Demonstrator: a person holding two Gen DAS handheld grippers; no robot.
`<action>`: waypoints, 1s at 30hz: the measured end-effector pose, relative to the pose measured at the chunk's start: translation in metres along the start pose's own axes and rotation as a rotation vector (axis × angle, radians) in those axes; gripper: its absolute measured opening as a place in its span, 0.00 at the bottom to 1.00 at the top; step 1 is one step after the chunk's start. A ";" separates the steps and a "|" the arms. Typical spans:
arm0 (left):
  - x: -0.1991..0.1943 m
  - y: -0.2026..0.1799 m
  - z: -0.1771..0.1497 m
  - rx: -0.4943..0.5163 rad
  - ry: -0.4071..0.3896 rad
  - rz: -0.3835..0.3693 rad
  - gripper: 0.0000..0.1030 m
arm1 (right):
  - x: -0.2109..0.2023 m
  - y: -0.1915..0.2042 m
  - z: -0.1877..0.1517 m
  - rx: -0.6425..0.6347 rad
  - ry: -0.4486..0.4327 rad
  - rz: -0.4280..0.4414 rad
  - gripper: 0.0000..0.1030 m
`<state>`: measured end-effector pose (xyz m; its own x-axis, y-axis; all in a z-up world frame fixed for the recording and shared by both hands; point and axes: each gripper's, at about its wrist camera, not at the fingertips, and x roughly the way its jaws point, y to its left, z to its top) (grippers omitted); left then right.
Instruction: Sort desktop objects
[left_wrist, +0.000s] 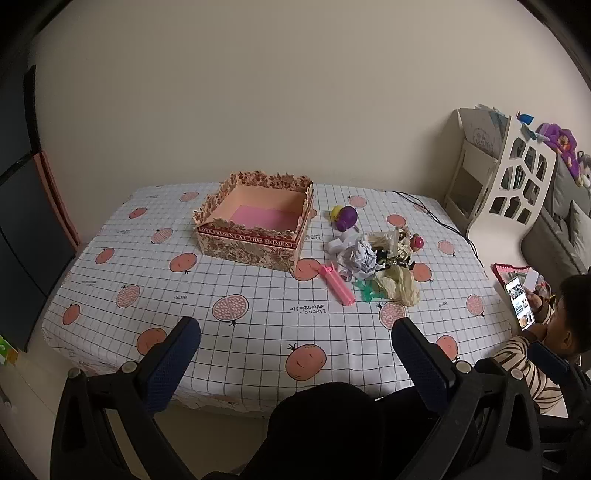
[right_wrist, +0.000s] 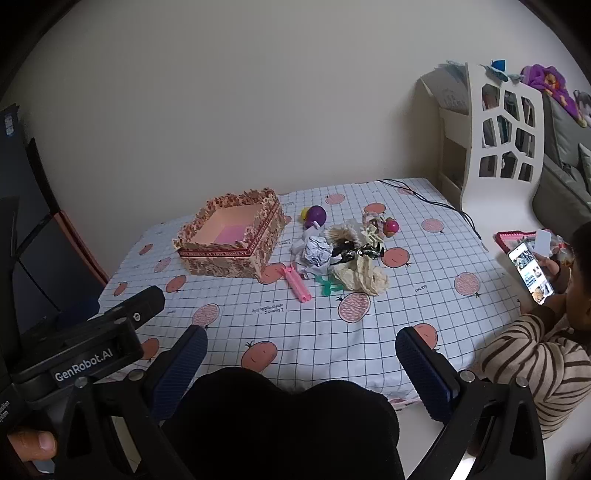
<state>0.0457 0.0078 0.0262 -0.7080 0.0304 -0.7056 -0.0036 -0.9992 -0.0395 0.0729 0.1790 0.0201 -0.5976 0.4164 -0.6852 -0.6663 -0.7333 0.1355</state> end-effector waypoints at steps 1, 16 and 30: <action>0.002 -0.002 0.002 0.001 0.004 0.001 1.00 | 0.003 -0.002 0.002 0.004 0.008 -0.001 1.00; 0.064 -0.012 0.050 -0.030 0.067 0.031 1.00 | 0.061 -0.015 0.049 0.101 0.088 -0.074 1.00; 0.137 -0.035 0.133 -0.034 0.087 0.008 1.00 | 0.126 -0.052 0.131 0.268 0.085 -0.167 1.00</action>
<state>-0.1456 0.0438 0.0252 -0.6440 0.0256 -0.7646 0.0273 -0.9980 -0.0565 -0.0259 0.3400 0.0201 -0.4382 0.4640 -0.7698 -0.8525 -0.4861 0.1923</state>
